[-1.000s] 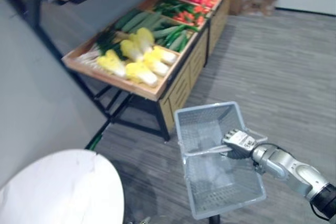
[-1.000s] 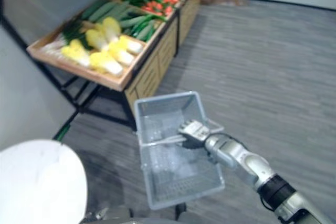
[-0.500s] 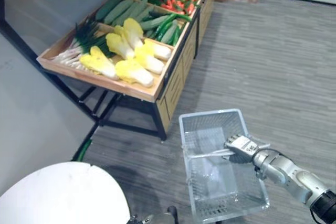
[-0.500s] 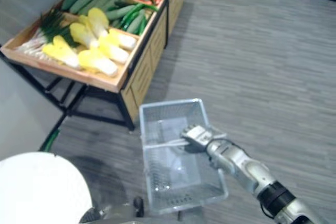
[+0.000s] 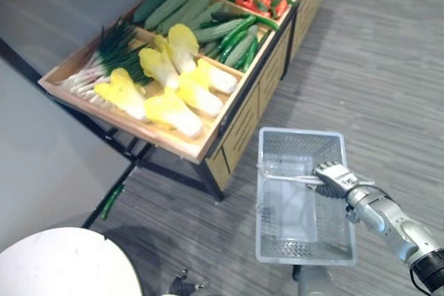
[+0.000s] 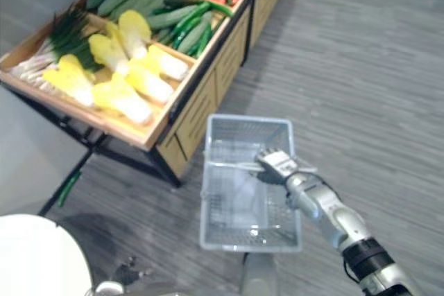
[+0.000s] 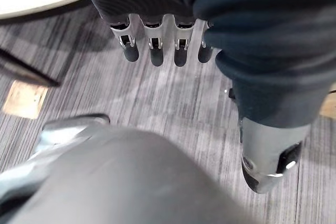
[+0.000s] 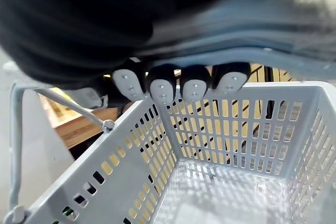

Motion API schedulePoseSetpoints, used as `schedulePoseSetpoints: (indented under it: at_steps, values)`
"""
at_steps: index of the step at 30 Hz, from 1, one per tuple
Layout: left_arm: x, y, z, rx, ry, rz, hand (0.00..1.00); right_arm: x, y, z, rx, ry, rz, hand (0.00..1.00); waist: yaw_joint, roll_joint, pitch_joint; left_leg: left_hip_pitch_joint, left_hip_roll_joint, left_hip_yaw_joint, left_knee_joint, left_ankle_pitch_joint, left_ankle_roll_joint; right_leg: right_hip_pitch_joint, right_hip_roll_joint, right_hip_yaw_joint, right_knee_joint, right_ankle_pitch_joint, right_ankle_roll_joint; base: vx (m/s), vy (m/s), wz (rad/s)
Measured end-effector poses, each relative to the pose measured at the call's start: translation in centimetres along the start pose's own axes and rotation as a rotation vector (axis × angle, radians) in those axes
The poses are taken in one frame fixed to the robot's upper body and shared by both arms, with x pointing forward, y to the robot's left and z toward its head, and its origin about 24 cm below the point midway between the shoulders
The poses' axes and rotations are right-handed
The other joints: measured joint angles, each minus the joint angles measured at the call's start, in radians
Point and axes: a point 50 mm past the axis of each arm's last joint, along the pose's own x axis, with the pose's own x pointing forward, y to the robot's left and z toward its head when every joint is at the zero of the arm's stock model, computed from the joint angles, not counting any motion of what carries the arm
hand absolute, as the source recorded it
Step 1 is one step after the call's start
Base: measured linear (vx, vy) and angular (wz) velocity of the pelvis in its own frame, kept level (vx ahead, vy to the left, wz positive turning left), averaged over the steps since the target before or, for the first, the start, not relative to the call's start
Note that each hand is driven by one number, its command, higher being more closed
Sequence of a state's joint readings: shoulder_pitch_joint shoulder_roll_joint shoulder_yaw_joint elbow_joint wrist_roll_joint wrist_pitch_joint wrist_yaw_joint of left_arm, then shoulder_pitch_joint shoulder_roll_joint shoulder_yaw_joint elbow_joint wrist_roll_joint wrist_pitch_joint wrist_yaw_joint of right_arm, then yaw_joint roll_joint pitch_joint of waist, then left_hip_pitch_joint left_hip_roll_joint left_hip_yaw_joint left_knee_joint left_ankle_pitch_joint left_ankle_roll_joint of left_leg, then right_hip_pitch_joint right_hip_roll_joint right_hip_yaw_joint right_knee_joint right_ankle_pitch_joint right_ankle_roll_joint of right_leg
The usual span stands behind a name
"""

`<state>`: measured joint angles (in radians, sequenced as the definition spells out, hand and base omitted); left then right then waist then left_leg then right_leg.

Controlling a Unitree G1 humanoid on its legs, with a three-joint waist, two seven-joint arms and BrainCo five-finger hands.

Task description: Pick vegetable in the basket

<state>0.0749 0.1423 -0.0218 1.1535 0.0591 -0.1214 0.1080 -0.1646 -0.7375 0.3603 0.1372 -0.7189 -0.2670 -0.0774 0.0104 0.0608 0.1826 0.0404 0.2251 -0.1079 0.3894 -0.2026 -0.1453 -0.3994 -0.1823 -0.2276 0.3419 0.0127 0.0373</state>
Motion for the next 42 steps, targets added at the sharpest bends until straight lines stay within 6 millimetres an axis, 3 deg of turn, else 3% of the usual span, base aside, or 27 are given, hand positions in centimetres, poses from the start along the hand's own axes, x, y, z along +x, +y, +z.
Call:
schedulePoseSetpoints:
  at_steps: [1,2,3,6,7,8,9,11,12,14,15,16,19,20,21,22,23,26,28,32,34,35,36,37,39,41,42]
  values:
    - [0.0,0.0,-0.2,-0.008,0.01,0.004,0.0,0.0,0.0,0.0,0.0,0.001,0.001,1.0,-0.002,0.0,0.0,-0.025,0.003,-0.008,0.055,0.058,0.005,0.017,0.004,-0.018,0.006,-0.016,-0.015,0.62,-0.365,0.37]
    - [-0.2,0.0,-0.6,-0.041,0.02,0.012,0.0,-0.1,0.1,-0.2,-0.005,0.008,0.011,1.0,-0.003,-0.013,0.008,-0.082,0.009,-0.014,0.203,0.252,0.019,0.099,0.005,-0.049,-0.013,-0.047,-0.045,0.6,-0.343,0.33]
    - [-0.2,0.1,-0.6,-0.046,0.018,0.015,0.0,-0.2,0.1,-0.4,-0.011,0.014,0.015,1.0,0.002,-0.023,0.014,-0.105,0.014,-0.005,0.268,0.273,0.027,0.14,0.006,-0.055,-0.029,-0.053,-0.053,0.54,-0.293,0.32]
    - [-0.1,0.3,-0.3,-0.052,0.001,0.018,0.0,-0.7,-0.4,-1.2,-0.039,0.035,0.026,1.0,0.013,-0.029,0.015,-0.2,0.012,0.133,0.464,0.212,0.072,0.325,0.002,-0.101,-0.129,-0.066,-0.064,0.46,-0.226,0.17]
    - [-0.2,0.6,-0.2,-0.053,-0.009,0.025,0.0,-0.8,-0.6,-1.2,-0.043,0.034,0.022,1.0,0.018,-0.038,0.011,-0.255,-0.003,0.184,0.487,0.172,0.083,0.383,-0.001,-0.128,-0.172,-0.111,-0.05,0.46,-0.186,0.27]
    - [-0.2,0.7,-0.1,-0.052,-0.014,0.028,0.0,-0.8,-0.7,-1.3,-0.048,0.033,0.017,1.0,0.019,-0.042,0.011,-0.289,-0.012,0.204,0.49,0.15,0.079,0.411,-0.002,-0.145,-0.195,-0.138,-0.022,0.33,-0.074,0.36]
    - [-0.1,0.4,0.0,-0.053,-0.016,0.02,0.0,-1.0,-0.8,-1.6,-0.047,0.051,0.013,1.0,0.02,-0.021,0.013,-0.354,-0.017,0.221,0.465,0.11,0.078,0.439,0.023,-0.174,-0.207,-0.149,-0.019,0.24,-0.011,0.31]
    - [-0.1,0.6,-0.1,-0.05,-0.008,0.024,0.0,-1.2,-0.4,-1.5,-0.035,0.055,0.023,1.0,0.035,-0.035,0.016,-0.406,-0.069,0.354,0.324,0.071,0.096,0.487,0.028,-0.2,-0.234,-0.165,-0.002,0.29,0.057,0.35]
    - [-0.2,0.4,-0.4,-0.038,0.002,0.019,0.0,-1.2,-0.4,-1.5,-0.038,0.055,0.024,1.0,0.036,-0.034,0.015,-0.4,-0.111,0.43,0.179,0.076,0.1,0.52,0.032,-0.217,-0.251,-0.177,0.016,0.41,0.107,0.31]
    - [-0.5,-0.2,-1.4,-0.019,0.038,0.005,0.0,-1.3,-0.5,-1.5,-0.044,0.047,0.026,1.0,0.041,-0.002,-0.004,-0.369,-0.13,0.506,-0.028,0.196,0.111,0.55,0.077,-0.226,-0.264,-0.195,0.042,0.38,0.124,0.21]
    - [-0.5,0.1,-2.0,-0.012,0.067,0.011,0.0,-1.1,0.0,-1.0,-0.017,0.04,0.022,1.0,0.042,-0.014,-0.019,-0.326,-0.144,0.554,-0.079,0.125,0.25,0.562,0.078,-0.232,-0.237,-0.235,0.057,0.37,0.131,0.32]
    - [-0.4,0.9,-1.8,-0.009,0.064,0.03,0.0,-0.9,0.4,-0.6,0.001,0.033,0.025,1.0,0.049,-0.058,-0.018,-0.314,-0.169,0.551,-0.105,0.113,0.26,0.53,0.046,-0.232,-0.145,-0.263,0.06,0.34,0.117,0.41]
    - [-0.6,1.2,-2.6,-0.003,0.093,0.033,0.0,-1.1,1.1,-0.9,-0.004,0.057,0.07,1.0,0.045,-0.082,-0.016,-0.228,-0.222,0.505,-0.151,0.095,0.277,0.436,-0.055,-0.194,0.229,-0.244,0.09,0.34,0.121,0.57]
    - [-0.7,1.3,-2.9,0.006,0.102,0.035,0.0,-1.4,1.6,-1.3,-0.02,0.087,0.099,1.0,0.031,-0.095,-0.018,-0.175,-0.251,0.465,-0.168,0.078,0.278,0.37,-0.094,-0.119,0.451,-0.178,0.128,0.44,0.089,0.88]
    - [-0.7,1.8,-2.9,0.027,0.101,0.042,0.0,-2.0,2.3,-1.9,-0.015,0.121,0.129,1.0,0.01,-0.097,-0.019,-0.13,-0.267,0.414,-0.184,0.071,0.277,0.314,-0.096,-0.062,0.611,-0.176,0.128,0.34,0.032,0.97]
    - [-0.7,1.8,-2.8,0.035,0.101,0.041,0.0,-2.5,2.6,-2.1,-0.012,0.134,0.144,1.0,0.003,-0.096,-0.018,-0.104,-0.271,0.394,-0.199,0.072,0.276,0.296,-0.096,-0.058,0.657,-0.191,0.104,0.4,0.014,1.05]
    - [-0.6,1.8,-2.6,0.049,0.095,0.041,0.0,-3.4,3.5,-2.4,0.001,0.164,0.173,1.0,-0.008,-0.095,-0.019,-0.054,-0.272,0.347,-0.23,0.078,0.267,0.258,-0.099,-0.062,0.665,-0.225,0.05,0.28,-0.021,0.8]
    - [-0.2,1.8,-1.4,0.037,0.063,0.044,0.0,-4.4,4.0,-3.2,0.01,0.233,0.188,1.0,-0.017,-0.093,-0.019,-0.039,-0.269,0.257,-0.258,0.094,0.245,0.198,-0.093,-0.046,0.502,-0.263,-0.002,0.19,-0.073,0.84]
    - [0.0,1.8,-0.4,0.031,0.029,0.046,0.0,-5.3,4.5,-4.6,0.014,0.308,0.216,1.0,-0.028,-0.091,-0.018,-0.054,-0.264,0.142,-0.259,0.102,0.21,0.195,-0.082,0.055,0.27,-0.256,0.008,0.17,-0.224,1.32]
    - [0.2,2.1,-0.1,0.039,0.031,0.064,0.0,-7.2,5.0,-5.5,0.059,0.402,0.206,1.0,-0.035,-0.087,-0.02,-0.111,-0.231,-0.028,-0.207,0.074,0.127,0.18,-0.068,0.296,0.164,-0.246,0.016,0.11,-0.384,1.28]
    - [0.2,2.6,0.0,0.039,0.028,0.082,0.0,-8.6,4.9,-5.7,0.077,0.442,0.187,1.0,-0.04,-0.093,-0.023,-0.138,-0.198,-0.118,-0.191,0.073,0.065,0.202,-0.052,0.34,0.107,-0.215,0.078,0.06,-0.64,1.11]
    - [0.2,3.0,-0.2,0.025,0.031,0.097,0.0,-9.1,4.9,-5.6,0.085,0.449,0.18,1.0,-0.038,-0.117,-0.028,-0.142,-0.188,-0.154,-0.211,0.083,0.023,0.246,-0.072,0.293,0.025,-0.182,0.133,0.02,-0.685,0.94]
    - [0.1,3.7,-0.4,0.006,0.038,0.122,0.0,-9.2,5.1,-5.4,0.109,0.455,0.174,1.0,-0.037,-0.139,-0.032,-0.143,-0.173,-0.162,-0.232,0.095,-0.005,0.269,-0.076,0.257,-0.013,-0.219,0.191,-0.01,-0.738,0.87]
    - [0.1,2.4,-0.6,-0.05,0.051,0.105,0.0,-9.5,5.2,-5.8,0.129,0.488,0.167,1.0,-0.04,-0.099,-0.03,-0.15,-0.09,-0.172,-0.263,0.118,-0.018,0.26,-0.014,0.18,0.005,-0.221,0.146,-0.04,-0.686,0.55]
    - [-0.1,1.8,-1.3,-0.135,0.076,0.103,0.0,-9.6,5.5,-5.7,0.139,0.497,0.169,1.0,-0.044,-0.063,-0.041,-0.159,-0.013,-0.13,-0.301,0.224,-0.019,0.245,0.05,0.12,0.047,-0.247,0.091,-0.04,-0.639,0.64]
    - [-0.4,2.0,-2.1,-0.171,0.099,0.118,0.0,-10.3,5.6,-5.8,0.15,0.517,0.17,1.0,-0.056,-0.076,-0.039,-0.173,0.022,-0.036,-0.325,0.319,0.024,0.248,0.073,0.062,0.045,-0.262,0.046,-0.07,-0.486,0.75]
    - [-0.5,2.0,-2.3,-0.195,0.104,0.122,0.0,-10.7,5.3,-5.9,0.155,0.532,0.151,1.0,-0.062,-0.08,-0.039,-0.185,0.022,0.041,-0.288,0.316,0.042,0.249,0.074,0.047,0.036,-0.26,0.028,-0.08,-0.437,0.49]
